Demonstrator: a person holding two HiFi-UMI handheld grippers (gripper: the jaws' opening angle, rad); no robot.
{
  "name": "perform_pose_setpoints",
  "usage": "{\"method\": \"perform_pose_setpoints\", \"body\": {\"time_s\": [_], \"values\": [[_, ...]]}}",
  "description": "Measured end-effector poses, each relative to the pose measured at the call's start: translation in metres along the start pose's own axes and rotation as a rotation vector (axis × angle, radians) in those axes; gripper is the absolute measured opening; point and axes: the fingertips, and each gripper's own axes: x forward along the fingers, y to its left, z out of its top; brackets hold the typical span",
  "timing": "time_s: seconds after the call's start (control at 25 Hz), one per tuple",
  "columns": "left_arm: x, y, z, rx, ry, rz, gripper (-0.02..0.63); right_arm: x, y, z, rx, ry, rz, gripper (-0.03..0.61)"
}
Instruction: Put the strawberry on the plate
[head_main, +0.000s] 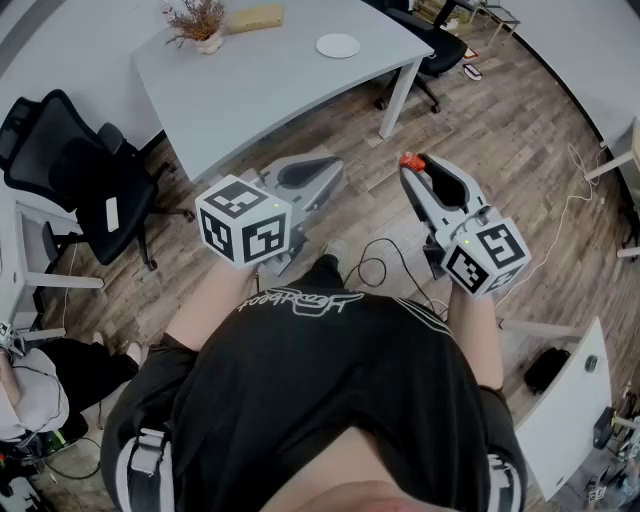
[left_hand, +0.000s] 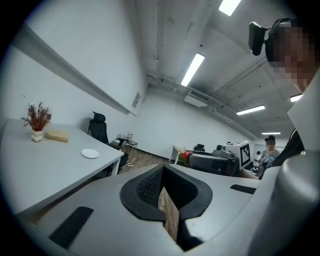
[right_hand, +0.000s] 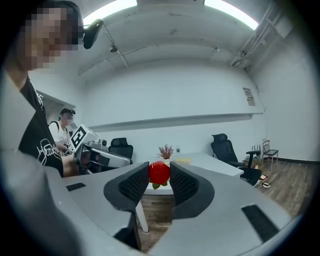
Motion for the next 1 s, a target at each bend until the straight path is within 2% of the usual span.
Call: {"method": "perform_pose_setpoints", "body": {"time_s": [0.6,1.0], "values": [[0.001,0.009,0.006,-0.008,-0.02,0.009,0.007,0.01,-0.001,-0.002,-0.017,0.015,0.013,0.124],[0.018,0.047,0.016,-0.022,-0.037,0.016,0.006,0.046,-0.025,0.0,-0.022,0.025,0.026,0.124]]}}
